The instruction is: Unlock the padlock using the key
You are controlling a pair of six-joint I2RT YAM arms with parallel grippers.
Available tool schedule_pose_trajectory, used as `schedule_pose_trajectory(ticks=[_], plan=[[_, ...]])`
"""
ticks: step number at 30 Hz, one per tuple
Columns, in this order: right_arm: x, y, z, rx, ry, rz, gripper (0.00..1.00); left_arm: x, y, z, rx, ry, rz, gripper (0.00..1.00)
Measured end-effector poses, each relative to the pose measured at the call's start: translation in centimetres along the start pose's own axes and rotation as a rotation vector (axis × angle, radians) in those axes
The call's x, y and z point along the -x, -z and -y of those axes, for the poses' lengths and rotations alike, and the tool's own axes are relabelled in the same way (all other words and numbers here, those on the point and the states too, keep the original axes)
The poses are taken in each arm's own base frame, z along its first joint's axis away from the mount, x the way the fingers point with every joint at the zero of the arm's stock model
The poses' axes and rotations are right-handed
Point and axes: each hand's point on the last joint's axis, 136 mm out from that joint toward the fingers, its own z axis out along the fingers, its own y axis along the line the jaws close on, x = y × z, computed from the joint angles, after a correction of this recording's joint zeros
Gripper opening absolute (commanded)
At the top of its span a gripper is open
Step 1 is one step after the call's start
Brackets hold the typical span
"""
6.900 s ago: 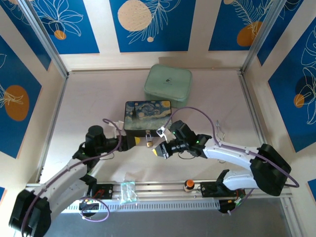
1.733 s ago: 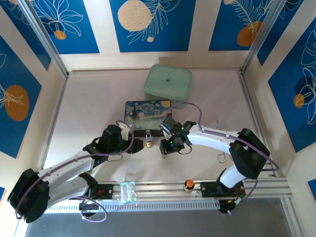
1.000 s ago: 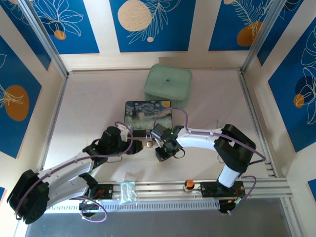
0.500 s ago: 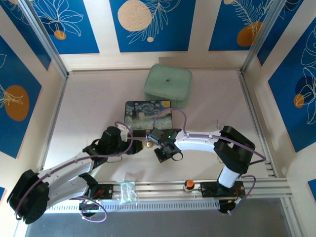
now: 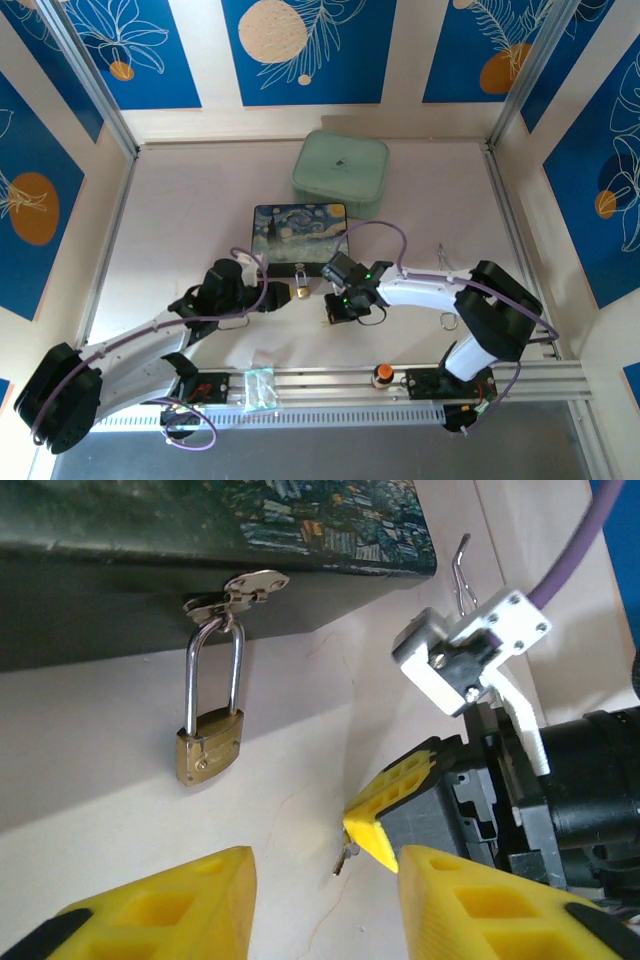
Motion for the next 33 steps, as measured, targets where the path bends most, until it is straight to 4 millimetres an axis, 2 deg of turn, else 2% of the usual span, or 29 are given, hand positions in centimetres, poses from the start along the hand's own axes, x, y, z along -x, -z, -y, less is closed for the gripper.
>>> schedule_pose_trajectory(ticks=[9,13,21,26,29,33], plan=[[1.6,3.3,-1.3,0.09,-0.083,0.09,0.0,-0.4,-0.4,1.8,-0.068,0.004,0.01,0.49],[1.8,3.9,-1.5,0.096,-0.104,0.11,0.0,-1.1,-0.9,2.5,-0.089,0.003,-0.009,0.5],[2.6,4.5,-0.8,0.051,-0.161,0.153,0.0,-4.3,-3.0,4.5,-0.125,0.016,-0.08,0.49],[3.0,4.7,-0.5,0.024,-0.18,0.187,0.0,-6.0,-4.6,4.1,-0.104,0.094,-0.124,0.48],[3.0,4.8,-0.9,0.018,-0.175,0.202,0.0,-5.7,-5.3,3.8,-0.097,0.155,-0.106,0.48],[3.3,5.1,-1.3,0.013,-0.166,0.228,0.0,-4.9,-5.9,4.5,-0.129,0.213,-0.063,0.49]])
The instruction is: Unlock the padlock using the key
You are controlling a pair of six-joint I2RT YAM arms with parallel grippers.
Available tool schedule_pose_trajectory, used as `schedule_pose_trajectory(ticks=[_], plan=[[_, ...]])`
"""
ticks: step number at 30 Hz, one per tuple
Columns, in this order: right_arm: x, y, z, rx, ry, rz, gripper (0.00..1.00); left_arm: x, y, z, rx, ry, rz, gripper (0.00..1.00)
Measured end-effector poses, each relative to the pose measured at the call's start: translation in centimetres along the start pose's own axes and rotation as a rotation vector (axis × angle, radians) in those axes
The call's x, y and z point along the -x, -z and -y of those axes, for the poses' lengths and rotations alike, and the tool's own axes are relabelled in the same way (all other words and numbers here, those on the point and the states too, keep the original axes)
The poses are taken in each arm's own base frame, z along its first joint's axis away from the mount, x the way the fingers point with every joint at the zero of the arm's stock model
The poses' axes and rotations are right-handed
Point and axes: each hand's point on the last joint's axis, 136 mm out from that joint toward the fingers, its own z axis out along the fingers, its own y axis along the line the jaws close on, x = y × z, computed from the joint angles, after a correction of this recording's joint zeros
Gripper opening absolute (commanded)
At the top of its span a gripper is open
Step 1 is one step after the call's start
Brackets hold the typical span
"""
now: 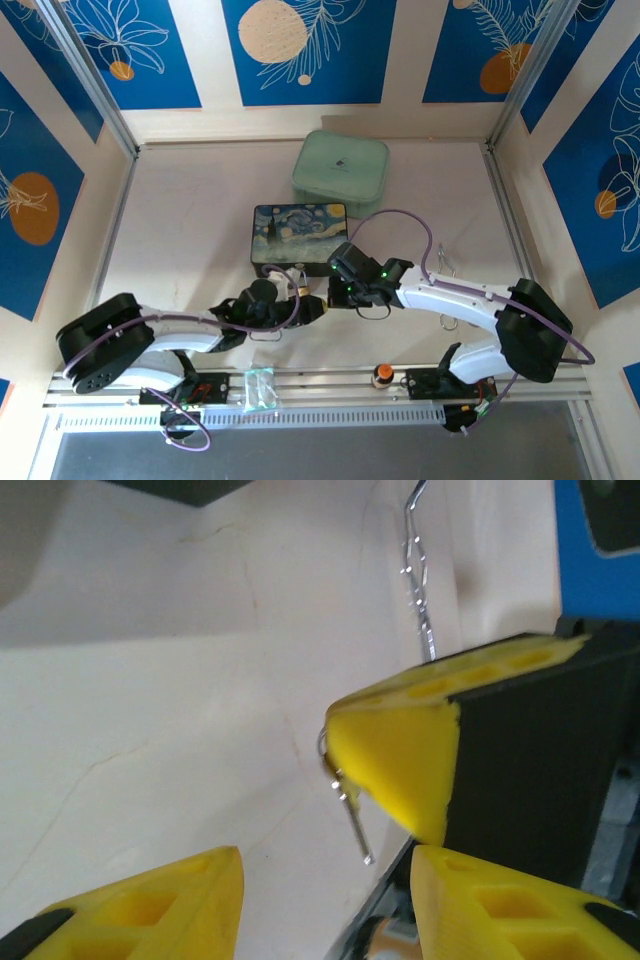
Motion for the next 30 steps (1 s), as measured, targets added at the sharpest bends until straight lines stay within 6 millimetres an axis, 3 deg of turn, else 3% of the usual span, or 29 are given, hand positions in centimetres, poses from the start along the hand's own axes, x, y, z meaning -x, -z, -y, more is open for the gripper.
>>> schedule_pose_trajectory(ticks=[8,13,17,21,26,30], plan=[[0.5,0.0,0.2,-0.013,-0.012,0.029,0.0,0.3,-0.2,0.6,-0.027,0.047,0.048,0.49],[0.5,-0.2,0.7,-0.032,-0.021,0.044,0.0,0.4,-0.8,0.5,-0.044,0.073,0.054,0.37],[0.2,-0.5,1.5,-0.045,-0.04,0.047,0.0,0.2,-1.6,0.5,-0.07,0.094,0.048,0.18],[-0.1,-0.5,2.2,-0.058,-0.054,0.055,0.0,0.0,-2.4,0.7,-0.113,0.108,0.043,0.13],[-0.3,0.0,1.8,-0.005,-0.083,0.066,0.0,-0.5,-3.7,-1.0,-0.098,0.145,0.029,0.1],[-0.5,0.1,1.8,0.022,-0.112,0.069,0.0,-0.4,-3.8,-0.8,-0.106,0.144,0.035,0.14]])
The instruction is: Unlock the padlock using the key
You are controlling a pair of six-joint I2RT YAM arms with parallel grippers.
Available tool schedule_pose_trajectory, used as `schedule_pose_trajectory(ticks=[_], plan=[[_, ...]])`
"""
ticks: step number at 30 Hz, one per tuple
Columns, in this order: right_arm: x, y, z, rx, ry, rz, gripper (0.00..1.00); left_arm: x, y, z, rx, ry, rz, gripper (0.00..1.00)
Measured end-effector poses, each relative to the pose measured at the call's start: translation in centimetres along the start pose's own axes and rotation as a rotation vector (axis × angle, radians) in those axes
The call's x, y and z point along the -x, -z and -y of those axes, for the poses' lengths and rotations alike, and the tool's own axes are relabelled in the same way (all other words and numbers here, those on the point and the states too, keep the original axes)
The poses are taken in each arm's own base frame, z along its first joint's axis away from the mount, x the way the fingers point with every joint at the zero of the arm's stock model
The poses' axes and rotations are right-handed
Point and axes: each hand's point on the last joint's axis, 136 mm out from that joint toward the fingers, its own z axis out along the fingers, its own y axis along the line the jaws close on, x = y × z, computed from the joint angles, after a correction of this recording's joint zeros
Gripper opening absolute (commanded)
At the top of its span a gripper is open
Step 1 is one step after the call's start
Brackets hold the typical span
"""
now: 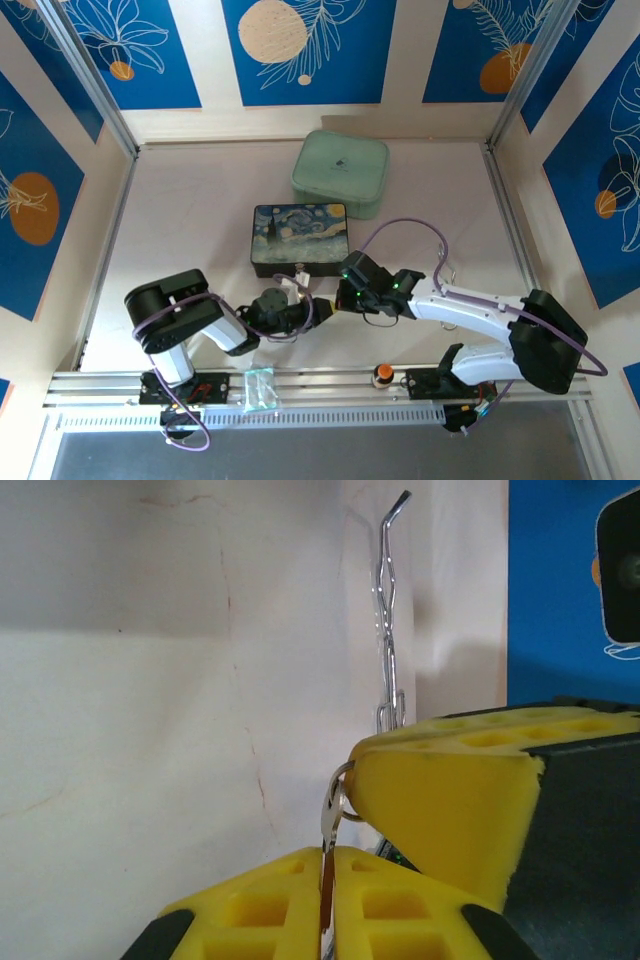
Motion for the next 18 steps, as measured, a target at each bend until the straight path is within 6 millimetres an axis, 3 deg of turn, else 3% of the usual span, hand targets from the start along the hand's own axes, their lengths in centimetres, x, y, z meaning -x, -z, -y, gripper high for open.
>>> schedule_pose_trajectory(ticks=[6,12,13,15,16,18], plan=[[0.4,0.1,-0.9,0.04,-0.02,0.012,0.0,0.3,0.5,0.9,0.032,-0.054,0.001,0.0],[0.5,0.4,-1.4,0.092,-0.045,0.012,0.0,0.6,1.2,1.2,0.087,-0.118,0.003,0.0],[0.5,0.5,-1.5,0.103,-0.048,0.011,0.03,0.6,1.3,1.3,0.094,-0.13,0.001,0.0],[0.5,0.7,-1.6,0.123,-0.052,0.004,0.19,0.6,1.4,1.4,0.103,-0.147,-0.002,0.0],[0.4,0.8,-1.6,0.135,-0.047,-0.003,0.32,0.6,1.5,1.6,0.106,-0.16,-0.003,0.0],[0.4,1.0,-1.3,0.135,-0.038,-0.003,0.43,0.7,1.7,1.9,0.111,-0.186,-0.01,0.0]])
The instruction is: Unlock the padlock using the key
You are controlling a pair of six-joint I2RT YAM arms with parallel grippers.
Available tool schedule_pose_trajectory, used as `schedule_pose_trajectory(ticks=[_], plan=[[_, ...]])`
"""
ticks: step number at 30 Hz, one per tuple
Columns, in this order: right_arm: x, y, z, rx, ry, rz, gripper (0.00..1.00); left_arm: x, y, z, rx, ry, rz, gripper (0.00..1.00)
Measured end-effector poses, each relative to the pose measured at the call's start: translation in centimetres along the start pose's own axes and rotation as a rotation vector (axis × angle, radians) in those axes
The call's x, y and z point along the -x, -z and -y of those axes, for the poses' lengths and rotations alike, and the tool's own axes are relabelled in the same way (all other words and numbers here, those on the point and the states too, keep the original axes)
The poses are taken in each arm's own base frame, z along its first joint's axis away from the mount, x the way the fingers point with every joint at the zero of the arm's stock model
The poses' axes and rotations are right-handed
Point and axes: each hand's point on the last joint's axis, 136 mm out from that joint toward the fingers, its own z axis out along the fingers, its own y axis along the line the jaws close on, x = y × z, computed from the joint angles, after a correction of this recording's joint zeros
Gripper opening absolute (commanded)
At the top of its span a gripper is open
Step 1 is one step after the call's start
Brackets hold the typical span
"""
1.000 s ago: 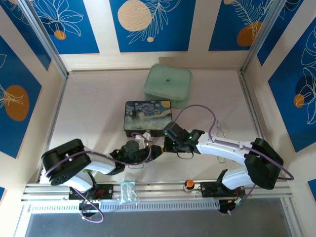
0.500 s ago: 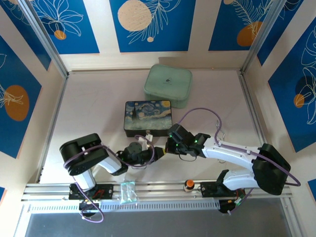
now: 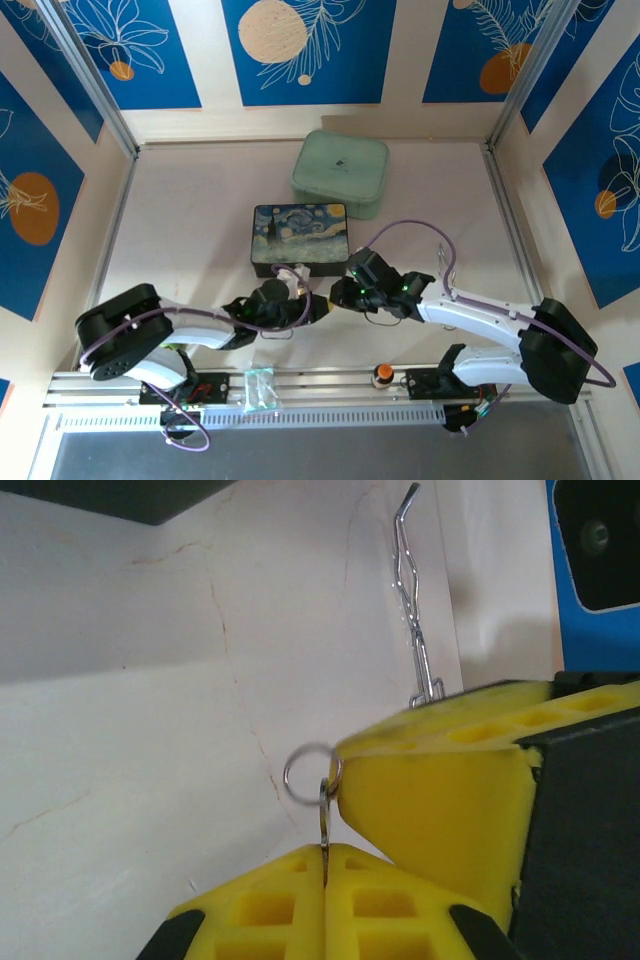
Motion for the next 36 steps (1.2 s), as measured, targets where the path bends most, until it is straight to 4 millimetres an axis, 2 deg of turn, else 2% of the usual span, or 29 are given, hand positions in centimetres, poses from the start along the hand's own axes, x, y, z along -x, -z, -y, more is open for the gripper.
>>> schedule_pose_trajectory(ticks=[4,5,8,11,13,17,21,26,29,36], plan=[[0.6,1.6,0.4,0.038,0.067,0.047,0.62,0.2,0.5,1.8,-0.01,-0.098,-0.074,0.0],[0.9,2.3,0.5,0.061,0.093,0.072,0.63,0.3,0.6,2.6,-0.021,-0.136,-0.104,0.0],[2.0,4.9,0.0,0.167,0.186,0.172,0.78,0.9,1.3,5.5,-0.063,-0.259,-0.185,0.0],[3.3,7.5,-0.6,0.272,0.278,0.29,0.81,1.4,3.1,7.6,-0.127,-0.359,-0.246,0.0],[4.0,8.7,-0.7,0.325,0.324,0.348,0.8,1.7,4.2,7.9,-0.157,-0.391,-0.29,0.0],[5.3,10.3,-1.3,0.438,0.336,0.372,0.8,1.3,5.7,7.5,-0.17,-0.437,-0.404,0.0],[6.6,11.1,-2.6,0.61,0.297,0.324,0.77,0.5,6.8,8.6,-0.218,-0.496,-0.492,0.0],[4.2,10.5,-4.7,0.767,0.343,0.145,0.72,0.8,7.9,10.1,-0.264,-0.547,-0.524,0.0],[2.5,11.1,-6.1,0.835,0.405,0.093,0.67,1.0,7.9,10.2,-0.272,-0.551,-0.534,0.0],[0.0,11.4,-8.2,0.909,0.467,0.024,0.65,1.0,7.9,10.5,-0.276,-0.544,-0.555,0.0]])
